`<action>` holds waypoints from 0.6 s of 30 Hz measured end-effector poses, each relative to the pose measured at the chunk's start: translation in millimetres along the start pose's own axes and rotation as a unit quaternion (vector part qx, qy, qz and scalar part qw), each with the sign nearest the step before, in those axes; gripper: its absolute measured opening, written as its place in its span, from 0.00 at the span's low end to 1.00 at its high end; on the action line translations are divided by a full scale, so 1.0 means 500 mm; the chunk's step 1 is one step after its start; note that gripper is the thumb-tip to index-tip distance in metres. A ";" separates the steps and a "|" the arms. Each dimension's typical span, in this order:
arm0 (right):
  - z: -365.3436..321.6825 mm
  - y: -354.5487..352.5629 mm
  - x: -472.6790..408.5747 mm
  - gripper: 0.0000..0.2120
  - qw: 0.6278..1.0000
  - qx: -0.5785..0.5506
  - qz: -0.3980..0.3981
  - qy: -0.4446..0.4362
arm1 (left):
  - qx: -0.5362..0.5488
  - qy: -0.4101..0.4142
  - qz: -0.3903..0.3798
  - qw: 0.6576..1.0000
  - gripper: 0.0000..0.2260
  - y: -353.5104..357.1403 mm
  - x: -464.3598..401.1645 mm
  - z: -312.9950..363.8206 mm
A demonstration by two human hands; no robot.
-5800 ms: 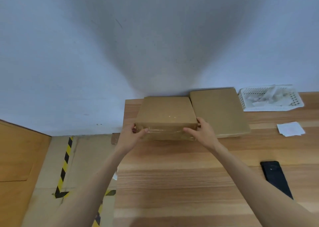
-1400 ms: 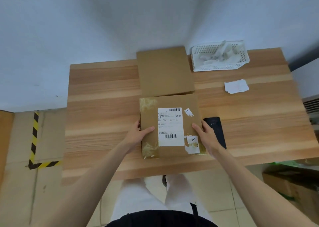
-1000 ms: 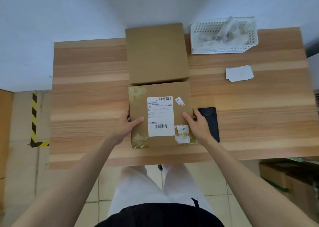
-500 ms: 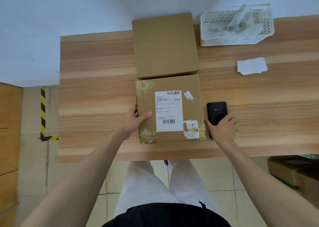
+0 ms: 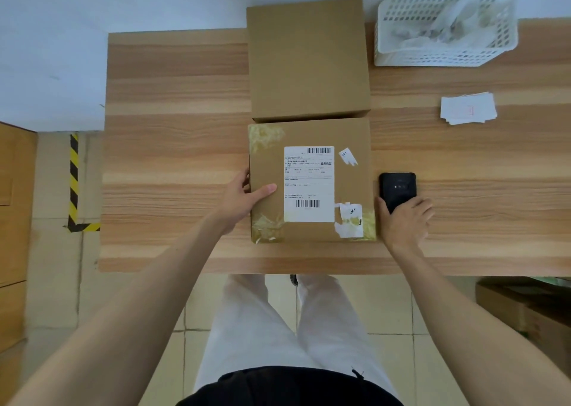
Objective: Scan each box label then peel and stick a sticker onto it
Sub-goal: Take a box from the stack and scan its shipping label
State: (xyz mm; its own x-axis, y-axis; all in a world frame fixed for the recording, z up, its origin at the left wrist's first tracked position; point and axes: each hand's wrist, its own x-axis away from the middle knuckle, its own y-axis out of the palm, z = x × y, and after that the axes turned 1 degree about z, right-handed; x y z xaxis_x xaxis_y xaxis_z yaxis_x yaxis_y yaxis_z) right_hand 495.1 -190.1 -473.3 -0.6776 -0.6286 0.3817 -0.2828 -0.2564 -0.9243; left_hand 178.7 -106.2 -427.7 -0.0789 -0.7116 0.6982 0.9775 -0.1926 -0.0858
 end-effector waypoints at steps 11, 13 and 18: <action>0.009 -0.132 0.013 0.38 0.992 -0.117 -0.016 -0.051 | -0.001 0.001 -0.001 1.000 0.29 0.001 0.008 0.006; -0.002 -0.179 0.045 0.33 0.994 -0.074 -0.007 -0.076 | -0.002 0.000 -0.001 1.000 0.30 0.000 0.009 0.006; -0.038 -0.279 0.146 0.28 0.988 0.026 -0.047 -0.142 | 0.009 0.005 -0.002 1.000 0.31 0.001 0.012 0.006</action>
State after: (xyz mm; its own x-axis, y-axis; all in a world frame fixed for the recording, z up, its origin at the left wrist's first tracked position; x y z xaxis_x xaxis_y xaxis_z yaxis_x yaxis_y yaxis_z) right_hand 472.2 -186.5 -316.4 -0.4293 -0.7791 0.4569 -0.2953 -0.3571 -0.8862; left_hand 179.1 -108.5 -421.4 -0.0856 -0.7177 0.6911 0.9806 -0.1836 -0.0692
